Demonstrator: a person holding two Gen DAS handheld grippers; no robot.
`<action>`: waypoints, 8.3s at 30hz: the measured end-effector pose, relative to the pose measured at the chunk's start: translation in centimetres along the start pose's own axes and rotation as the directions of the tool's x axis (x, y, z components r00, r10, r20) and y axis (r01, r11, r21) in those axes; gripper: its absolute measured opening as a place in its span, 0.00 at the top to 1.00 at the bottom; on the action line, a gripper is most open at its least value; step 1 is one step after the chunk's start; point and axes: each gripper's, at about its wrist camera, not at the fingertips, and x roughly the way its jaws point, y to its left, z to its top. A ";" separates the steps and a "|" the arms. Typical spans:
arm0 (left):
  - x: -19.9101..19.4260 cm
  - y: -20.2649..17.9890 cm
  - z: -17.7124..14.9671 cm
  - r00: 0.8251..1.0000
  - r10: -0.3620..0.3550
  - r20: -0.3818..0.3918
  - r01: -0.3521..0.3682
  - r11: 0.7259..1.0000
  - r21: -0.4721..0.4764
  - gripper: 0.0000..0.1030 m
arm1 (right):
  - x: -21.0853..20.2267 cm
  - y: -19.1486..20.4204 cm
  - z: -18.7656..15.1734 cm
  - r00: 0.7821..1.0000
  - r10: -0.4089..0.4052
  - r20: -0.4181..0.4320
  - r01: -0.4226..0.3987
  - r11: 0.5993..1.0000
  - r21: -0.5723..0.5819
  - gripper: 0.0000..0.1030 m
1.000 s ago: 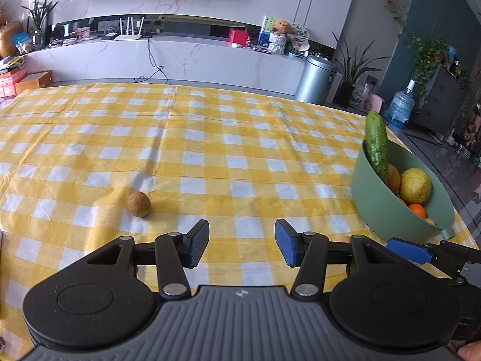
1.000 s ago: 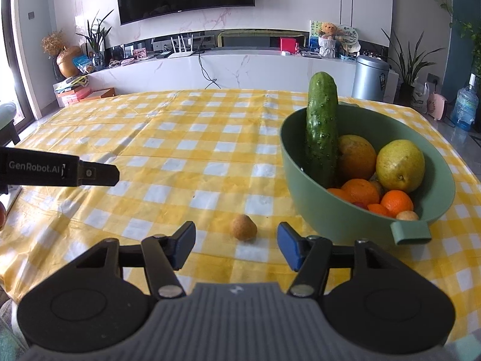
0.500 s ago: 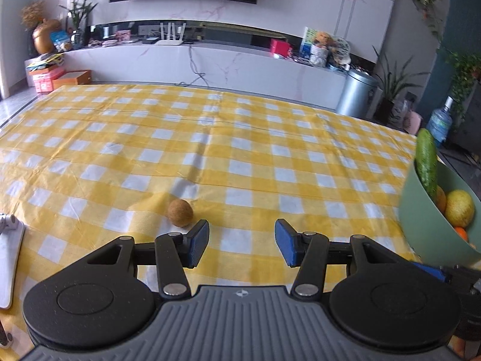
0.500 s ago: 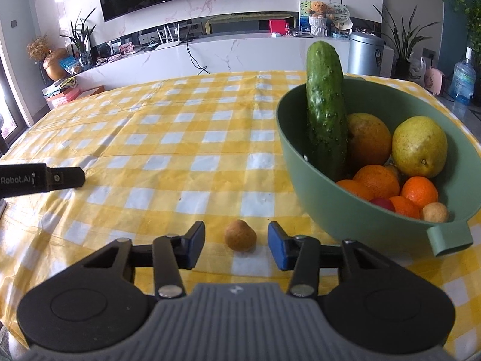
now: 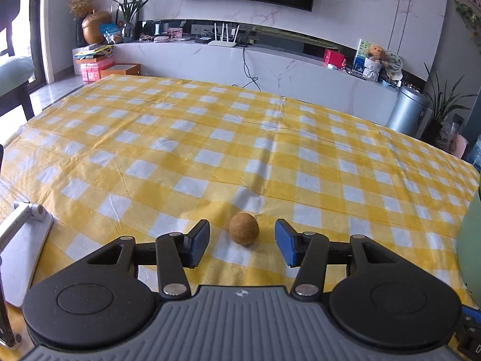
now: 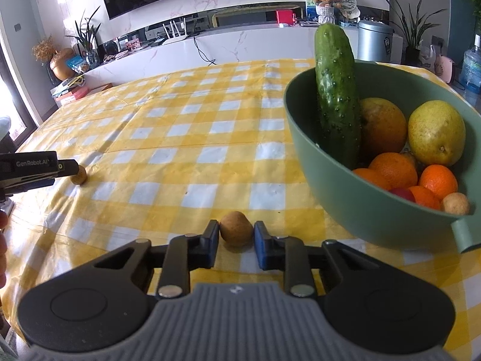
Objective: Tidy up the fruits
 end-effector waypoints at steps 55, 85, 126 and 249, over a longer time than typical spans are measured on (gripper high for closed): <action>-5.0 -4.6 -1.0 0.973 -0.221 0.060 0.211 0.967 0.142 0.74 | -6.0 1.4 -0.6 0.987 0.063 0.145 -0.044 0.991 -0.129 0.79; -12.8 -16.6 -0.5 0.833 -0.553 -0.010 0.530 0.794 0.298 0.74 | -16.9 -5.9 2.9 0.943 -0.097 0.318 0.162 0.969 -0.184 0.79; -5.3 -23.8 -3.3 0.834 -0.471 -0.287 0.549 0.757 0.353 0.73 | -8.4 -12.3 4.6 0.981 -0.195 0.019 0.195 0.962 -0.194 0.79; -14.8 -13.7 -6.4 0.962 -0.265 0.071 0.214 0.886 0.412 0.09 | -17.4 -6.4 -3.6 0.928 -0.189 0.321 0.202 0.979 -0.009 0.04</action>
